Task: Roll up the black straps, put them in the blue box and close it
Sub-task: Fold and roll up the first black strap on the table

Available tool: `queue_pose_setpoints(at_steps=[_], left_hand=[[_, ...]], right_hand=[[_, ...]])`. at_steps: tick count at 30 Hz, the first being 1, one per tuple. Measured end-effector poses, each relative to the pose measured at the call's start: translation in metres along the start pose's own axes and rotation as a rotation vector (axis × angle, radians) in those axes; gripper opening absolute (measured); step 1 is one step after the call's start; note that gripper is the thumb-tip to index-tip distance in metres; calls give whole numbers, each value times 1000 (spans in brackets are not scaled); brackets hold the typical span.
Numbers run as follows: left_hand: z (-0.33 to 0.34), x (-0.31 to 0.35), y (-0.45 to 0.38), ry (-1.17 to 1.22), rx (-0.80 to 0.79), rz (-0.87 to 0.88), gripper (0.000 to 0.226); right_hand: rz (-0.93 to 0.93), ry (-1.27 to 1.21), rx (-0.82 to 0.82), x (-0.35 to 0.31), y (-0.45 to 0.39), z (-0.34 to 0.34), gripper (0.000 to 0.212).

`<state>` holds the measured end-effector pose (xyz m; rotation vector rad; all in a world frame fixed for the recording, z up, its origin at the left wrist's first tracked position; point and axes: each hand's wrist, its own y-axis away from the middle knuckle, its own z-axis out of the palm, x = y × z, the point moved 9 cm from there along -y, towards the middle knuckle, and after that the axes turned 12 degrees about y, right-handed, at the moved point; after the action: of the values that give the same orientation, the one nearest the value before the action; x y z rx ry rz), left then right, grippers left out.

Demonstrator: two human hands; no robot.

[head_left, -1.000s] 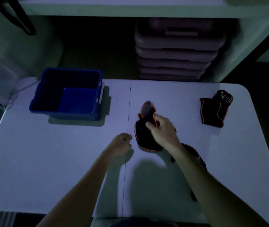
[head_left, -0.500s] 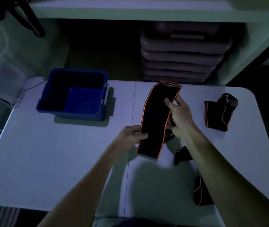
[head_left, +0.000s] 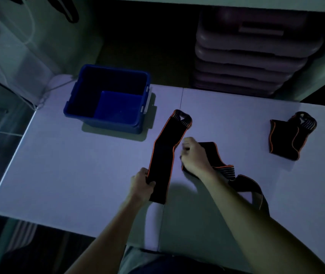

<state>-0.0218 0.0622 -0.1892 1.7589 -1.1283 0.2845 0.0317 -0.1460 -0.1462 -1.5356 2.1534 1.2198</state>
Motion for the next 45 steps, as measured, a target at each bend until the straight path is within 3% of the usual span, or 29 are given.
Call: queue_pose_setpoints(at_steps=[3,6,11,16,21,26,30,34,36,40,43,45], left_hand=[[0,8,-1,-65,36,89,32],[0,13,2,-107,46,145,39],[6,14,10,-157,15,179,63],[12,22,9,-252,-39,222,59],[26,33,13,-292,-116,326,47],[37,32,18,-313,-164,432,53],[32,34,17,-468,-152,481,58],[31,53,23,-463,-90,563,57],[40,56,24,-485,-75,539,62],[70,48,26,-681,-179,467,87],[74,45,29,-731,-202,482,92],[73,46,30,-748,-219,499,93]], right_hand=[[-226,310,-180,-6,19,43,41],[-353,690,-84,3,27,60,59],[-388,920,-1,5,29,54,72],[-368,912,10,11,25,40,68],[-318,813,-106,29,19,42,68],[-378,868,-86,22,27,30,58],[-394,880,-103,18,32,26,55],[-495,874,101,2,41,-4,52],[-434,893,182,8,41,-30,53],[-70,988,-15,60,34,-64,70],[13,948,-75,79,36,-74,51],[47,768,-68,81,37,-81,32]])
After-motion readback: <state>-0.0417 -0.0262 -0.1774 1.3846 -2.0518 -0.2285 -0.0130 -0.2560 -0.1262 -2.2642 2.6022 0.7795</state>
